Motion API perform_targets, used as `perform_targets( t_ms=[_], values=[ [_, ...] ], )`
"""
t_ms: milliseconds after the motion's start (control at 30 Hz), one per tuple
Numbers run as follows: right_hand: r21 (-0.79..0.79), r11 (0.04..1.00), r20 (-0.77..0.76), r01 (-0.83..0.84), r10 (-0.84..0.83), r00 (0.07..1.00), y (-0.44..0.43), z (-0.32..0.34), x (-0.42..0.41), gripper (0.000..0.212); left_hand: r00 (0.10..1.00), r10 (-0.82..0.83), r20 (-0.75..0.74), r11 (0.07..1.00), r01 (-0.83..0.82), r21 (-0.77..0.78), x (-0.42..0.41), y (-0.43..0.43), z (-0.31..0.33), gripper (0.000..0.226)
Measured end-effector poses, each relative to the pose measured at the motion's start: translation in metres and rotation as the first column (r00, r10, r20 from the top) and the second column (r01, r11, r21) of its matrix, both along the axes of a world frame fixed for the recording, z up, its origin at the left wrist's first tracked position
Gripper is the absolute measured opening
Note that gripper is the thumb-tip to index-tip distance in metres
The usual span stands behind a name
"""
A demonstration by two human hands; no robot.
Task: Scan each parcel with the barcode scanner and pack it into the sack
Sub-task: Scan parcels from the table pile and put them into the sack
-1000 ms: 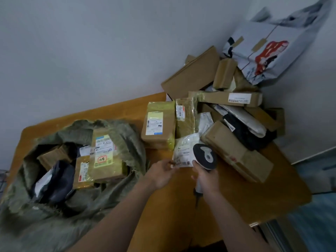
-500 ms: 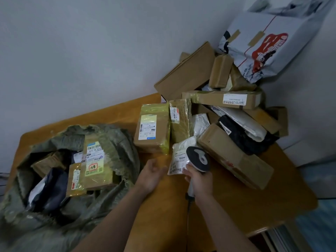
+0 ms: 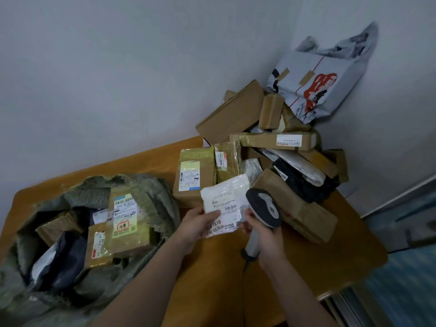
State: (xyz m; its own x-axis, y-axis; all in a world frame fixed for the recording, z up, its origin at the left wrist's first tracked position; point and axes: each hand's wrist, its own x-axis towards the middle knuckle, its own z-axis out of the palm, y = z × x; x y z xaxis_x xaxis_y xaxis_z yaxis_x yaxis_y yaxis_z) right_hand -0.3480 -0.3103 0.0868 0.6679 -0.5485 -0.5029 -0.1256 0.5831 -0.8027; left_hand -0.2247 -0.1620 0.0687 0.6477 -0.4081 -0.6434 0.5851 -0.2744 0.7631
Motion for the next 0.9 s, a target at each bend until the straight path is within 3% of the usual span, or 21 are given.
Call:
perform_targets(
  t_ms=[100,200,367,467,567,900],
  values=[
    [-0.004,0.999,-0.012,-0.051,0.051,0.999,0.014,0.005,0.004,0.030,0.997,0.028,0.069,0.993,-0.020,-0.116,0.007,0.024,0.018,0.039],
    [-0.052,0.989,-0.014,-0.138,0.137,0.990,0.038,0.013,0.014,0.030,0.969,0.045,0.243,0.997,-0.028,-0.070,0.016,0.054,0.041,0.030],
    [-0.161,0.941,-0.036,-0.296,0.294,0.955,0.094,0.027,0.035,0.016,0.889,0.193,0.416,0.979,-0.200,-0.027,0.032,0.115,0.063,0.029],
    [-0.256,0.866,-0.033,-0.429,0.436,0.900,0.125,0.038,0.043,0.005,0.850,0.264,0.457,0.958,-0.284,-0.025,0.039,0.152,0.064,0.032],
    [-0.350,0.774,-0.064,-0.528,0.543,0.837,0.153,0.044,0.048,0.028,0.811,0.323,0.489,0.936,-0.350,-0.038,0.042,0.181,0.064,0.028],
    [-0.405,0.720,-0.048,-0.564,0.599,0.799,0.205,0.046,0.056,0.019,0.763,0.379,0.523,0.908,-0.415,-0.052,0.042,0.236,0.055,0.030]
  ],
)
